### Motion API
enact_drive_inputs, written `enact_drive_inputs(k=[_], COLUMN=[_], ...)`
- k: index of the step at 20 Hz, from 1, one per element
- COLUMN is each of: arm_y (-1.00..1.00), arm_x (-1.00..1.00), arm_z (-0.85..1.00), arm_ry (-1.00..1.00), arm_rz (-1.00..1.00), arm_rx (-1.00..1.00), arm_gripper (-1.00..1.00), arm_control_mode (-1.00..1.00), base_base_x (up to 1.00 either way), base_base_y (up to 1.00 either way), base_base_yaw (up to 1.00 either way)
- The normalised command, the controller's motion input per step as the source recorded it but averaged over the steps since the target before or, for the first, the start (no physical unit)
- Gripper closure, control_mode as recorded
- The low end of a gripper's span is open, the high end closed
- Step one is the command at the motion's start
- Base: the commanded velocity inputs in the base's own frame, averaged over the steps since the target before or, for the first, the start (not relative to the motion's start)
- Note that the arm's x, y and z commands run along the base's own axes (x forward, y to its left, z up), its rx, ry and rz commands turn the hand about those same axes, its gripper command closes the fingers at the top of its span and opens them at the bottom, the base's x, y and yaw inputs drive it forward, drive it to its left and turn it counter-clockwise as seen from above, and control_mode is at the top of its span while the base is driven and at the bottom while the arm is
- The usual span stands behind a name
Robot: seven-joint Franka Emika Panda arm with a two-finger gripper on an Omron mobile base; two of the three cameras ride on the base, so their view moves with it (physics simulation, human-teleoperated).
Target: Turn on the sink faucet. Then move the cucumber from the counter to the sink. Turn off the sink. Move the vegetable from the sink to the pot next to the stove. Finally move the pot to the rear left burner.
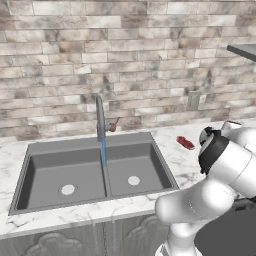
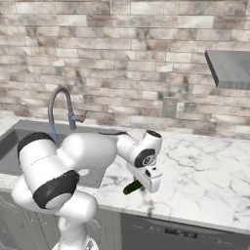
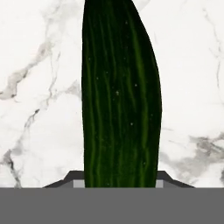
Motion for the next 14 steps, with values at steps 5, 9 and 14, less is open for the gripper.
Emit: enact_drive_inputs(k=[5, 9, 14], arm_y=[0.91, 1.0, 1.0], arm_x=[0.17, 0.46, 0.58], arm_z=[0.49, 0.32, 0.13], arm_ry=[0.0, 0.02, 0.02], arm_rz=[0.03, 0.06, 0.06], arm_rx=[-0.03, 0.0, 0.0], arm_gripper=[1.0, 1.0, 1.0], arm_control_mode=[-1.0, -1.0, -1.0], base_base_x=[0.0, 0.0, 0.0], base_base_y=[0.0, 0.0, 0.0], base_base_yaw=[0.0, 0.0, 0.0])
